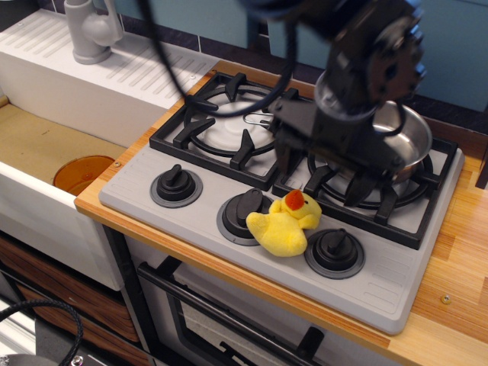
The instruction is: Put pot or pan on stove and put stuffedduck in pot or pan
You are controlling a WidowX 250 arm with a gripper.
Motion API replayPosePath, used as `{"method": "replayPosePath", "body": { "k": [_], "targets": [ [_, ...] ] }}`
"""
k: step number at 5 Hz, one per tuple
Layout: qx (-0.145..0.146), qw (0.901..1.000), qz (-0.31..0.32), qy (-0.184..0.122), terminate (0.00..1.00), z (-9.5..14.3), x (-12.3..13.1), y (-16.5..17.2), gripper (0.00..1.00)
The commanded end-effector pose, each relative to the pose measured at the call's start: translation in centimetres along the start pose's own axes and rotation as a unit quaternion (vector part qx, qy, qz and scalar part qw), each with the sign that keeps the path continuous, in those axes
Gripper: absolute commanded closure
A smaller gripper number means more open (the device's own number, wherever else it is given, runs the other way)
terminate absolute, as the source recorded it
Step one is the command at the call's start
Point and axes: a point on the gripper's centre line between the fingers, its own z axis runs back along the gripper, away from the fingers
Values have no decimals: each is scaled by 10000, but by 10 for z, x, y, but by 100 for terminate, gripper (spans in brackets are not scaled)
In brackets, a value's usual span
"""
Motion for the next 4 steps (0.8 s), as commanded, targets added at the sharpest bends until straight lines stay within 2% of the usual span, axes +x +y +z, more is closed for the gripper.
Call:
{"method": "replayPosePath", "body": {
  "k": [1,3,4],
  "targets": [
    [-56,9989,38,-462,0,-3,-3,7,0],
    [-119,9979,87,-625,0,-19,-12,6,0],
    [-71,9977,189,-650,0,-27,-11,4,100]
  ]
}}
